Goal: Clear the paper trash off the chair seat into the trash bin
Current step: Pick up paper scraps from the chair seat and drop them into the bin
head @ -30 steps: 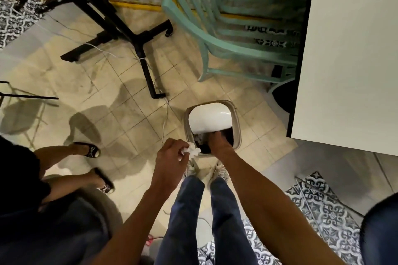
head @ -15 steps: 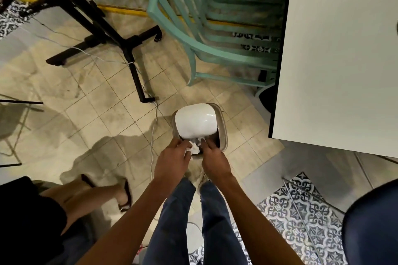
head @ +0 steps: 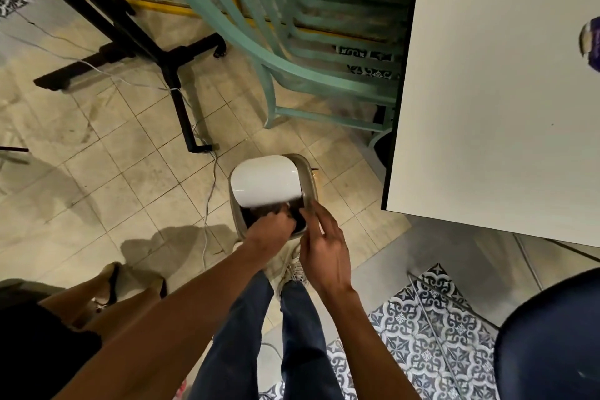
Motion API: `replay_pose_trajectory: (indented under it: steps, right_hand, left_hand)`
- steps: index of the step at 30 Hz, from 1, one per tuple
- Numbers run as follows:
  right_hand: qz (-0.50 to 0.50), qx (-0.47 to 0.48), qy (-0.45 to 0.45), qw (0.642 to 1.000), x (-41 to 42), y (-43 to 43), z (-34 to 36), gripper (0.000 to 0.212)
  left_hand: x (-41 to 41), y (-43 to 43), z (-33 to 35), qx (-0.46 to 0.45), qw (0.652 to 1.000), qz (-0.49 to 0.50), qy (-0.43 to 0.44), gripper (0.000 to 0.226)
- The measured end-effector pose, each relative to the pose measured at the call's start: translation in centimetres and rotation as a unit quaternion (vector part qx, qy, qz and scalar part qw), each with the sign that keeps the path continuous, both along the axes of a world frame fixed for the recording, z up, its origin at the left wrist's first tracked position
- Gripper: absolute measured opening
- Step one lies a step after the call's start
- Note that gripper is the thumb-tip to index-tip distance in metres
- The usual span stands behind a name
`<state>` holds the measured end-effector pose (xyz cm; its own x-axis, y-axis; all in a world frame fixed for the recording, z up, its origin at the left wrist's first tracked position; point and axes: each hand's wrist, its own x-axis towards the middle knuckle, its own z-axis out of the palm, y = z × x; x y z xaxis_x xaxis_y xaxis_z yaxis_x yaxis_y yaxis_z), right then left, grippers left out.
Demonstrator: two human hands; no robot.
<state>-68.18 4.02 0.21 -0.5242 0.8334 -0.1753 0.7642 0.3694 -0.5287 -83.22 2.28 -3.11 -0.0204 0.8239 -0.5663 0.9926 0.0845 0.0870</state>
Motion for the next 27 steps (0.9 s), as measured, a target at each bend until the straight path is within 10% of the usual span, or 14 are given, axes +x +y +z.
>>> replay_pose_trajectory:
  steps: [13, 27]
  right_hand:
    - [-0.04, -0.024, 0.013, 0.999, -0.4, 0.3, -0.6, 0.052]
    - [-0.196, -0.028, 0.027, 0.98, 2.7, -3.3, 10.6, 0.046]
  left_hand:
    - [-0.1, 2.1, -5.6, -0.065, 0.994, 0.09, -0.007, 0.022]
    - [1.1, -5.0, 11.1, -0.017, 0.995, 0.092, -0.037, 0.031]
